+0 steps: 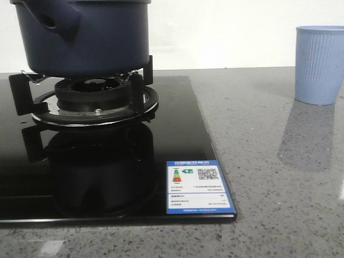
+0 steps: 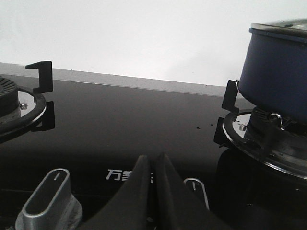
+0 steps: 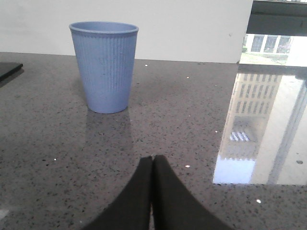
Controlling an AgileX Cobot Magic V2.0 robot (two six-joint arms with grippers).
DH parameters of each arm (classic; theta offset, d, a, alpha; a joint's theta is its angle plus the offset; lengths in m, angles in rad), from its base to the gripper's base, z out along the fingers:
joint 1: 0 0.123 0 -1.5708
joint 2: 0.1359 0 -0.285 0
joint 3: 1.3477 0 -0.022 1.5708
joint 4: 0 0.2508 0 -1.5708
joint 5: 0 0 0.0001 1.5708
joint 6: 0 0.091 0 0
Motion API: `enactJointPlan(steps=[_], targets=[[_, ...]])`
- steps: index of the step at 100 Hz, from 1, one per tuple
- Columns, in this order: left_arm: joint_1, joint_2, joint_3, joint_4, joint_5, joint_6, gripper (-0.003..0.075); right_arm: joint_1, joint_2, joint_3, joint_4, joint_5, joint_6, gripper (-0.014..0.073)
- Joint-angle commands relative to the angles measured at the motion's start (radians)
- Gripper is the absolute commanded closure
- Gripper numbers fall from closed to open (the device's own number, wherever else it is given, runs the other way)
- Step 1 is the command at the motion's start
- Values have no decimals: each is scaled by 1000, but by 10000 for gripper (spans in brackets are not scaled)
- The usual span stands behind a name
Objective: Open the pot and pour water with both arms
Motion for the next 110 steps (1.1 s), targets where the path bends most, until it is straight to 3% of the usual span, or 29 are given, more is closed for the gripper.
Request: enactJointPlan(steps=[1, 100, 110], targets=[[2, -27, 33, 0, -75, -10, 739, -1, -19, 26, -3, -73, -8, 661], [2, -27, 33, -20, -77, -10, 739, -1, -19, 26, 2, -104, -5, 661], [2, -27, 33, -100, -79, -10, 739, -1, -19, 26, 110, -136, 29, 661]])
